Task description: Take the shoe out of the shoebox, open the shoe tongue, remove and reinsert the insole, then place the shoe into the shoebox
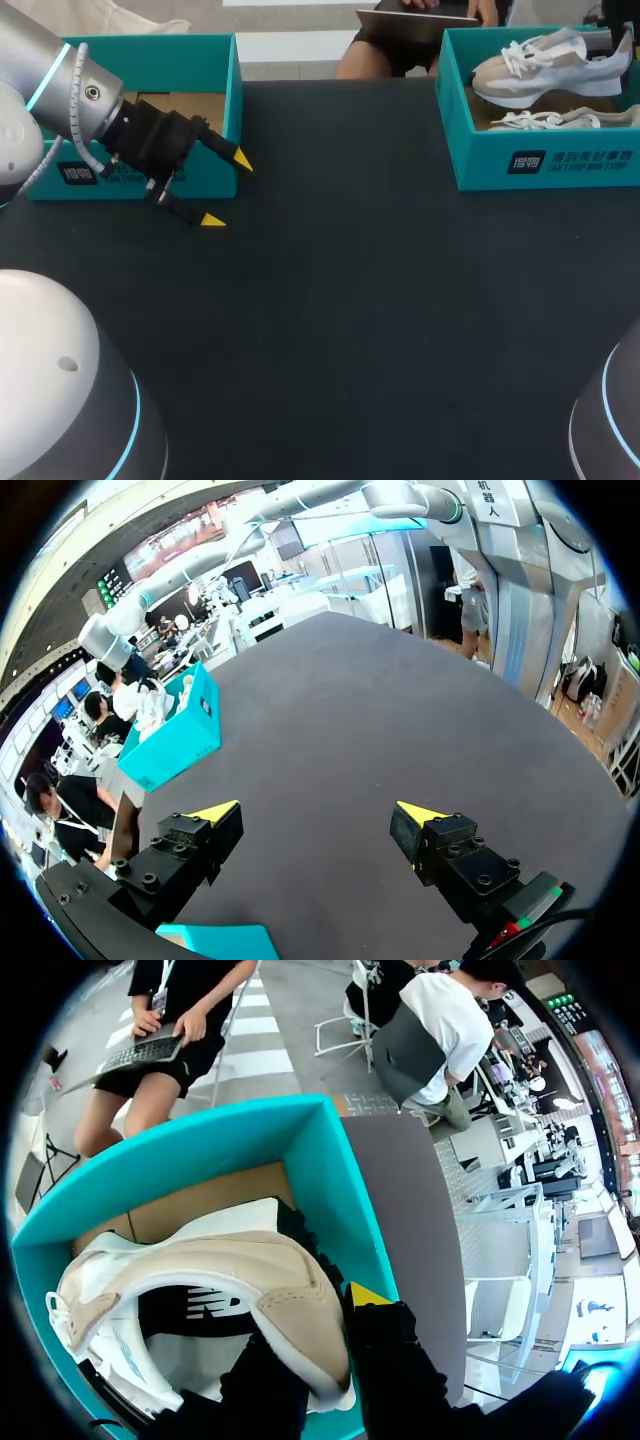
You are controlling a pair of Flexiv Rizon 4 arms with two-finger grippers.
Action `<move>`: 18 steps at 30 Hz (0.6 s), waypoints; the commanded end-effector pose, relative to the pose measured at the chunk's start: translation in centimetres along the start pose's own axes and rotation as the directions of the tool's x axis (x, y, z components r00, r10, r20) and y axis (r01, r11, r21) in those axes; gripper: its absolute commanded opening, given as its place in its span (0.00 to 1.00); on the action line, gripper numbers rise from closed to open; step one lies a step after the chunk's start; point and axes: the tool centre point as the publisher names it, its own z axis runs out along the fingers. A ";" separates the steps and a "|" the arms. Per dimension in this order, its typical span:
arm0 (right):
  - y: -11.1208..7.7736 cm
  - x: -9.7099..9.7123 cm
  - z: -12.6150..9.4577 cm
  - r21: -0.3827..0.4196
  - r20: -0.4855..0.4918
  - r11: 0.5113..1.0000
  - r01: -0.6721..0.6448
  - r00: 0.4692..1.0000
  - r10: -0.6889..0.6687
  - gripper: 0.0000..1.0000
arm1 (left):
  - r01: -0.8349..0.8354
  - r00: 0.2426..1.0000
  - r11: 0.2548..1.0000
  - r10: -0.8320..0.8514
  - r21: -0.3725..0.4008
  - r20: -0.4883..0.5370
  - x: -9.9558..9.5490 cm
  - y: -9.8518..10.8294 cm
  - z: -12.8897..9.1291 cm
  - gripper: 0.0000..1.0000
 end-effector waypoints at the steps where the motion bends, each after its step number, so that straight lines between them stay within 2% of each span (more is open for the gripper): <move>1: 1.1 0.7 1.3 0.019 -0.004 1.000 0.011 1.000 -0.011 0.00 | 0.000 1.000 1.000 0.000 -0.002 -0.002 0.0 0.0 0.0 1.00; 18: 1.5 3.2 4.9 0.057 -0.062 0.998 0.042 0.997 -0.039 0.00 | 0.000 1.000 1.000 0.000 -0.002 -0.002 0.0 0.0 0.0 1.00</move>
